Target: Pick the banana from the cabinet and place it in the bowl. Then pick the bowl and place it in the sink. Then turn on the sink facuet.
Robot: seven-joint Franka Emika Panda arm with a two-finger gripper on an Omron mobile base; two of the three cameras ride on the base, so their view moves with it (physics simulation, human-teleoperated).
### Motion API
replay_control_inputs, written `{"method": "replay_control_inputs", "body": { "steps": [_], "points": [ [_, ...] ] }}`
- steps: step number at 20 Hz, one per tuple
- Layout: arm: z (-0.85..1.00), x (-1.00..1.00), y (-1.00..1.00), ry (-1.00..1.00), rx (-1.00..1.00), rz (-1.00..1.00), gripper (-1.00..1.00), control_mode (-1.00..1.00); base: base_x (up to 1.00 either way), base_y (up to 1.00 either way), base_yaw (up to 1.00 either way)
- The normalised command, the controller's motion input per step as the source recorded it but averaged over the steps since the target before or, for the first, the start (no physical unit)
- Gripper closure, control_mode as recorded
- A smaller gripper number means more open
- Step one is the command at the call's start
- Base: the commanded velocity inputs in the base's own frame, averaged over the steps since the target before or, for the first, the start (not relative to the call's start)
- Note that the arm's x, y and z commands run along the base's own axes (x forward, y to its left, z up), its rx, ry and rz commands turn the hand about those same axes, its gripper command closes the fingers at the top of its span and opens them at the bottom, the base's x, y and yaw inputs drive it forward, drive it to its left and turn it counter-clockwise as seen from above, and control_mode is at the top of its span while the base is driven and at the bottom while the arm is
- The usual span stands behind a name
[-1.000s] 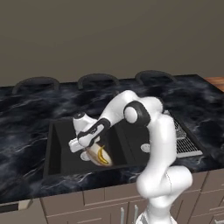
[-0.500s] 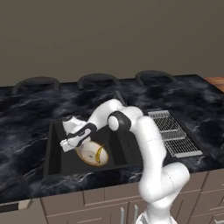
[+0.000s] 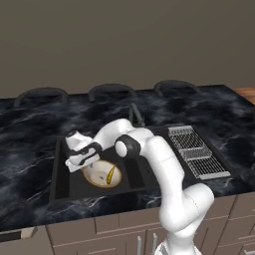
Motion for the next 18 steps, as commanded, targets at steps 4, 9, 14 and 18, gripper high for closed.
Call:
{"method": "replay_control_inputs", "body": {
  "steps": [4,9,14,18],
  "points": [
    [0.56,-0.23,-0.09,-0.06,0.07,-0.04,-1.0,-1.0,0.0,0.0,0.0],
    [0.73,-0.57,-0.12,-0.11,0.09,-0.07,-1.0,-1.0,0.0,0.0,0.0],
    [0.81,-0.99,-0.41,-0.14,0.19,-0.11,-1.0,-1.0,0.0,0.0,0.0],
    [0.96,-1.0,-0.61,-0.15,0.23,-0.12,-1.0,-1.0,0.0,0.0,0.0]
  ]
}}
